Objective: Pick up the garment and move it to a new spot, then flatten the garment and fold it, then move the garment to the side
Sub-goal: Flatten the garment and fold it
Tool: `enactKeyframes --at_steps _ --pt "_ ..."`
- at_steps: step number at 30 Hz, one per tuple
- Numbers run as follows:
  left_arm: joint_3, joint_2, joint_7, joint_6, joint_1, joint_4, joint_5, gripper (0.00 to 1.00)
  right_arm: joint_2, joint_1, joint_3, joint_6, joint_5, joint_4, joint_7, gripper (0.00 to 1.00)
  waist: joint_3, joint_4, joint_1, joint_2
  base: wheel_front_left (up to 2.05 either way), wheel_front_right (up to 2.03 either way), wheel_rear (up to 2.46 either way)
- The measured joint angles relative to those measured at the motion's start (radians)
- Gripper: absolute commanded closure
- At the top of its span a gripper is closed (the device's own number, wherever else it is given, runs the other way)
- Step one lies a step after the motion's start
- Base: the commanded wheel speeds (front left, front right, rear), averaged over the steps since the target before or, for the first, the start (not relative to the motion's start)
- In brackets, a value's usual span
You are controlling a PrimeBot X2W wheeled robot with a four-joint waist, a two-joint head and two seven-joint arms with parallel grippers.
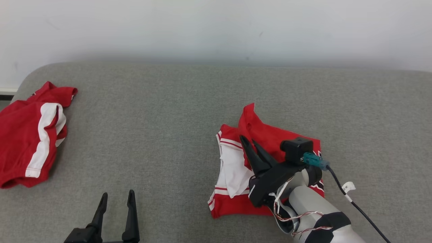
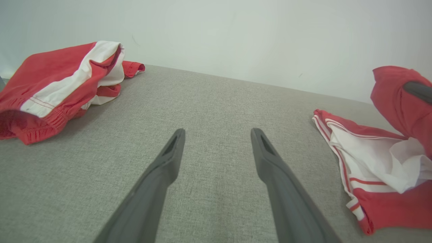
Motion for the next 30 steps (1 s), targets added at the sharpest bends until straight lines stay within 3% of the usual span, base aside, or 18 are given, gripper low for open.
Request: enactKeyframes --at_steps 10,11,12,13,14,21,30 --pt "-0.021 0.0 0.0 0.01 -0.024 0.012 -0.01 0.0 0.029 -0.018 0.035 0.0 -0.016 0.14 -0.012 1.0 0.028 0.041 0.0001 0.0 0.0 0.0 0.0" --pt "-0.021 0.0 0.0 0.011 -0.024 0.013 -0.01 0.0 0.03 -0.02 0.041 0.0 -0.008 0.148 -0.012 0.84 0.029 0.042 0.0 0.0 0.0 0.0 0.0" --pt "-0.02 0.0 0.0 0.011 -0.024 0.014 -0.01 0.0 0.031 -0.021 0.051 0.0 0.0 0.153 -0.013 0.6 0.03 0.042 0.0 0.0 0.0 0.0 0.0" --pt "-0.019 0.0 0.0 0.013 -0.024 0.014 -0.01 0.0 0.032 -0.021 0.058 0.0 0.01 0.152 -0.013 0.6 0.03 0.041 0.0 0.0 0.0 0.0 0.0" --pt "-0.016 0.0 0.0 0.013 -0.024 0.015 -0.01 0.0 0.032 -0.021 0.063 0.0 0.028 0.142 -0.016 0.0 0.029 0.039 0.0 0.0 0.0 0.0 0.0" --pt "0.013 0.0 0.0 0.014 -0.02 0.015 -0.01 0.0 0.021 -0.039 0.059 0.0 0.085 -0.005 -0.021 0.0 0.012 0.017 0.0 0.0 0.0 0.0 0.0" --pt "0.064 0.0 0.0 0.019 0.005 -0.027 0.012 0.0 -0.137 0.081 -0.234 0.0 -0.031 -0.261 -0.024 0.0 -0.014 -0.009 0.0 -0.0001 0.0 0.0 0.0"
